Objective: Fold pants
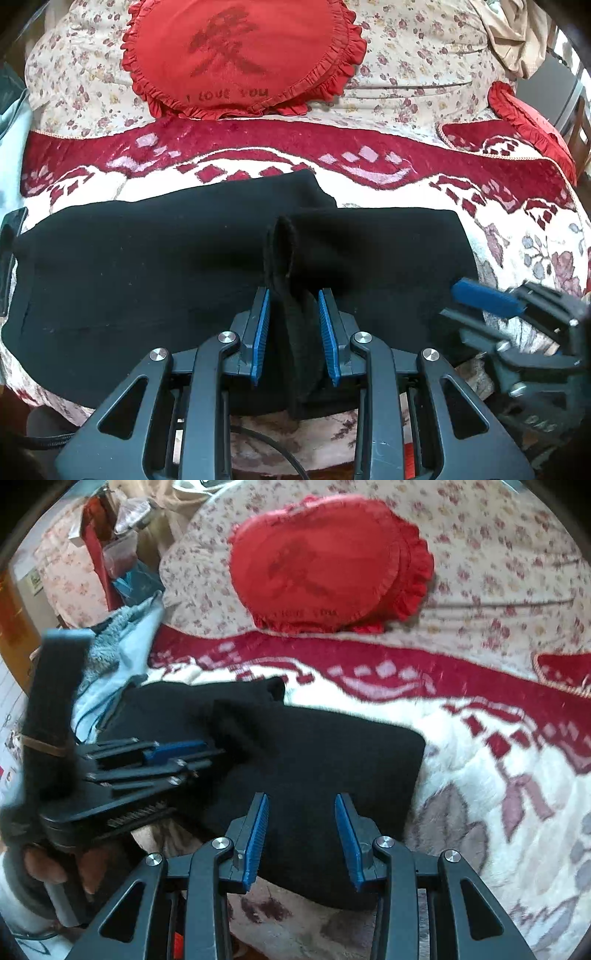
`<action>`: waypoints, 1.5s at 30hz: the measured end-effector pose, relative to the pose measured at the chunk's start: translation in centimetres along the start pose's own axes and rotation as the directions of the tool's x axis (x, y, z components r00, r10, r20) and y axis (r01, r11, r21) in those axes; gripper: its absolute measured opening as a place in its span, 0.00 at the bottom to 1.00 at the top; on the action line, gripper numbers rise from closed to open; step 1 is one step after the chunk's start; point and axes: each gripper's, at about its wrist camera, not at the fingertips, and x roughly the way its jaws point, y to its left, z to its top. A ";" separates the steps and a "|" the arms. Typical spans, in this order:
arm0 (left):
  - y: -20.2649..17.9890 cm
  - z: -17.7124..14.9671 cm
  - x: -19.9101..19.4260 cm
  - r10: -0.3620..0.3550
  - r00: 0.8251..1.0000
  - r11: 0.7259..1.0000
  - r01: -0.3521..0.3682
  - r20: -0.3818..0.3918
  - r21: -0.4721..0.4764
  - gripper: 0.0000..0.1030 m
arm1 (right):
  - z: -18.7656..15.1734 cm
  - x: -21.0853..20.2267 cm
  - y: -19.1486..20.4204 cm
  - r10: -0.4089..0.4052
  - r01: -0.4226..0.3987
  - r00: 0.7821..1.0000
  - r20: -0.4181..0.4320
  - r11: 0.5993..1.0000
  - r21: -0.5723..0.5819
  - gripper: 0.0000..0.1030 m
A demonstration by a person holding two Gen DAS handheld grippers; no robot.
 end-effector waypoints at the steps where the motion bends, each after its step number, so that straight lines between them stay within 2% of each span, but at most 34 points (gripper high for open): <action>1: 0.1 0.0 0.0 -0.003 1.000 1.000 0.003 0.001 -0.004 0.25 | -0.2 0.5 0.0 0.005 -0.005 1.000 -0.016 1.000 0.004 0.35; 10: 0.5 -0.2 -0.5 -0.022 1.000 1.000 0.022 0.001 -0.014 0.25 | 0.5 -0.9 1.3 -0.015 0.014 1.000 -0.006 0.999 -0.035 0.35; 15: 0.9 -0.4 -0.9 -0.026 1.000 0.999 0.026 0.003 -0.018 0.25 | 0.0 0.9 1.3 -0.016 0.014 0.998 -0.059 0.999 -0.033 0.36; 20: 1.8 -0.5 -2.0 -0.027 1.000 0.999 0.027 0.004 -0.037 0.25 | 0.9 0.5 2.1 -0.011 0.008 0.999 -0.047 0.999 -0.045 0.35; 26: 4.3 -1.0 -4.4 -0.021 0.999 0.995 0.025 0.048 -0.096 0.47 | 3.3 1.2 3.5 -0.007 0.004 0.999 -0.035 0.997 -0.076 0.35; 28: 5.4 -1.2 -5.0 -0.008 0.999 0.992 0.014 0.053 -0.123 0.47 | 4.1 1.7 4.4 0.006 -0.009 1.000 -0.029 0.995 -0.095 0.35; 31: 7.7 -1.8 -5.9 0.003 0.999 0.984 0.007 0.054 -0.180 0.47 | 5.4 2.2 6.4 0.059 -0.060 0.998 -0.008 0.990 -0.124 0.36; 33: 9.7 -2.6 -6.7 0.005 0.998 0.973 0.009 0.059 -0.231 0.47 | 6.5 2.7 8.1 0.095 -0.094 0.995 -0.002 0.983 -0.157 0.43; 34: 10.6 -2.9 -7.0 0.009 0.998 0.967 0.007 0.063 -0.255 0.47 | 7.0 3.0 9.0 0.112 -0.110 0.994 -0.003 0.978 -0.179 0.44; 40: 15.1 -4.7 -7.7 0.054 0.997 0.922 -0.027 0.061 -0.386 0.47 | 10.1 6.4 14.6 0.169 -0.178 0.984 -0.053 0.931 -0.320 0.46; 45: 17.5 -5.5 -7.3 0.114 0.993 0.893 -0.087 0.035 -0.441 0.47 | 11.6 9.7 17.4 0.197 -0.228 0.973 -0.123 0.907 -0.354 0.46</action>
